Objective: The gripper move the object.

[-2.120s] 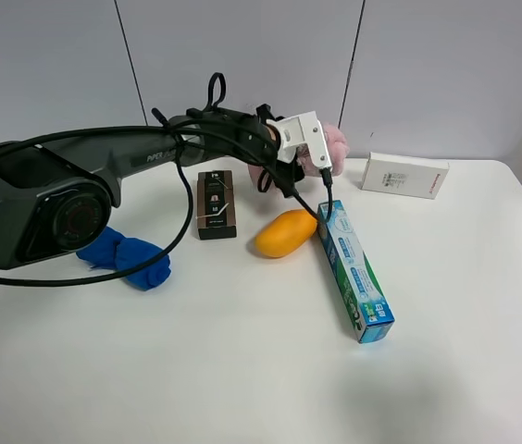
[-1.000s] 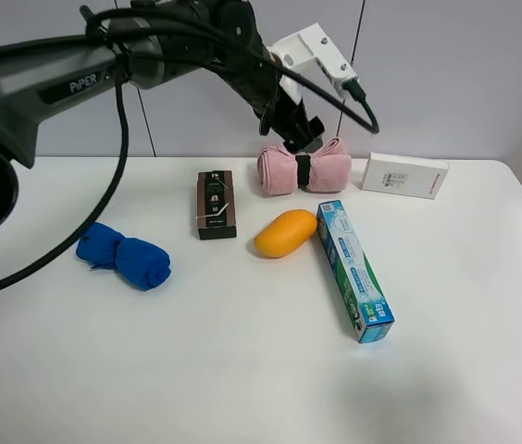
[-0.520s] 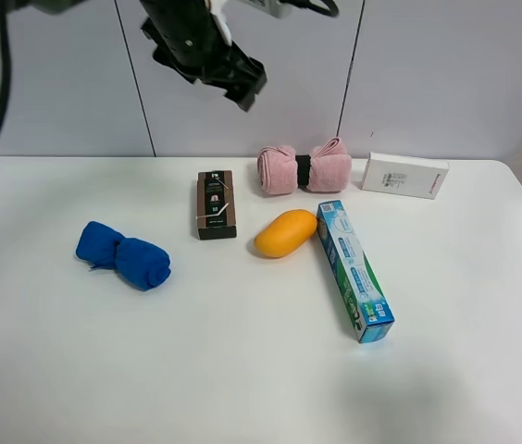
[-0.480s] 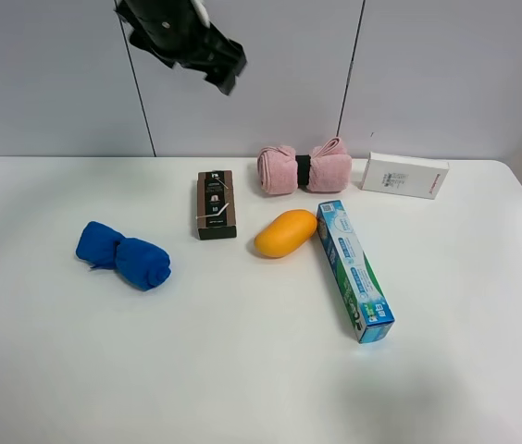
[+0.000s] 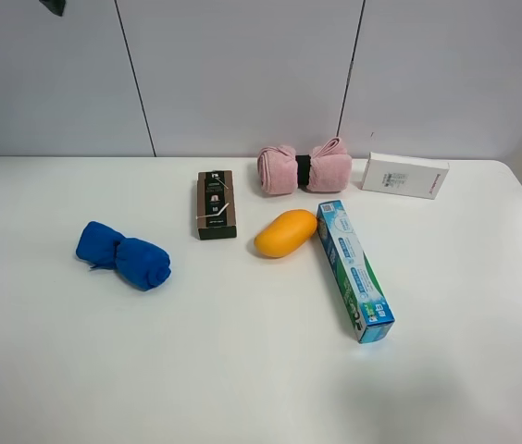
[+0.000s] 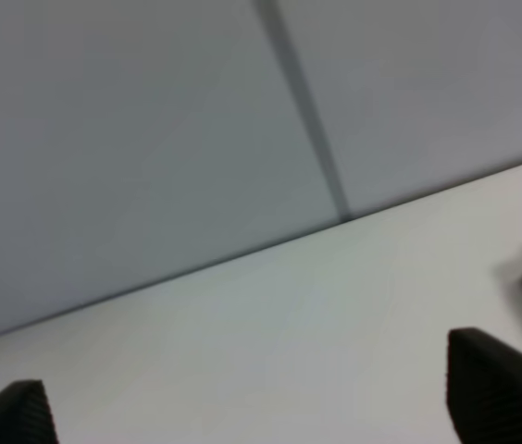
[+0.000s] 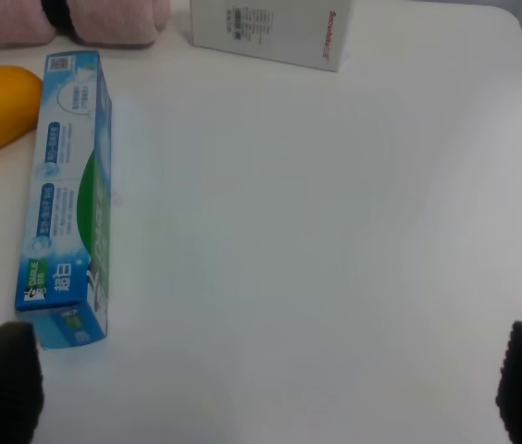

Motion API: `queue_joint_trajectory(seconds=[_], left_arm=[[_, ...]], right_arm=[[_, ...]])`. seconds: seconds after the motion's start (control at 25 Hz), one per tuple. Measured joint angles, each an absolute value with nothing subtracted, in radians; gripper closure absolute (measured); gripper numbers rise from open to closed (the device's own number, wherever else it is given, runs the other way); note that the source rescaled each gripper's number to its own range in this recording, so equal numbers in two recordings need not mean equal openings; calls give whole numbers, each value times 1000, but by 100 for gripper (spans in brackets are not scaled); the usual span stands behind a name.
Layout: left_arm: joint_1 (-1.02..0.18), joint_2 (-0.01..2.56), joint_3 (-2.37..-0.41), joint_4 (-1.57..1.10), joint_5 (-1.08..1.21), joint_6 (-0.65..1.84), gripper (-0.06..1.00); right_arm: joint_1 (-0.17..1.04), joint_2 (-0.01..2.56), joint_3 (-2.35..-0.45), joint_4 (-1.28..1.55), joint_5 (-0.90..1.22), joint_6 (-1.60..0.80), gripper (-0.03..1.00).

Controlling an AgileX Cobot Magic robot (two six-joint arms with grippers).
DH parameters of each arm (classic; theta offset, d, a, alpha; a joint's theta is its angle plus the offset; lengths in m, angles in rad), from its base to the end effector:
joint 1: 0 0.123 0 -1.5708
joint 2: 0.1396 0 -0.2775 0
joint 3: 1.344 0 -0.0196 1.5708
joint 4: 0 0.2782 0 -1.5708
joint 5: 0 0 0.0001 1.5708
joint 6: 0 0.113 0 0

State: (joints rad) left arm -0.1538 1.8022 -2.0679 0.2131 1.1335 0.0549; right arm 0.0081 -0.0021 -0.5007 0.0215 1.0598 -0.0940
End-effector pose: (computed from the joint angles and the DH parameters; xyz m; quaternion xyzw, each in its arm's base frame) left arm 0.4325 -0.0451 0.4187 0.1001 0.9123 0.0872 0.3875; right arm 0.0461 0.0025 0.2809 -0.0439 0.8511 -0.0117 0.5231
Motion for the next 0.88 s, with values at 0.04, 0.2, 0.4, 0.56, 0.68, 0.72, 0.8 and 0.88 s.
queue_joint_trajectory(seconds=[0.04,0.2,0.4,0.56,0.68,0.72,0.8,0.88], left_arm=[[-132,1784,-2059,213,1148,61,18],[-48,1669,-1928,213,1133,91,18],[54,1460,-1669,214,1048,106,18],[111,1238,-1467,199,1044,102,18],[130,1073,-1326,163,1043,86,18],[130,1025,-1289,149,1040,83,18],[133,919,-1213,117,1022,80,18],[135,813,-1137,96,1008,78,18]], right_arm=[[8,-2,-501,22,1060,-94,-3],[8,-2,-501,22,1060,-94,-3],[8,-2,-501,22,1060,-94,-3],[8,-2,-501,22,1060,-94,-3],[8,-2,-501,22,1060,-94,-3],[8,-2,-501,22,1060,-94,-3],[8,-2,-501,22,1060,-94,-3],[8,-2,-501,22,1060,-94,-3]])
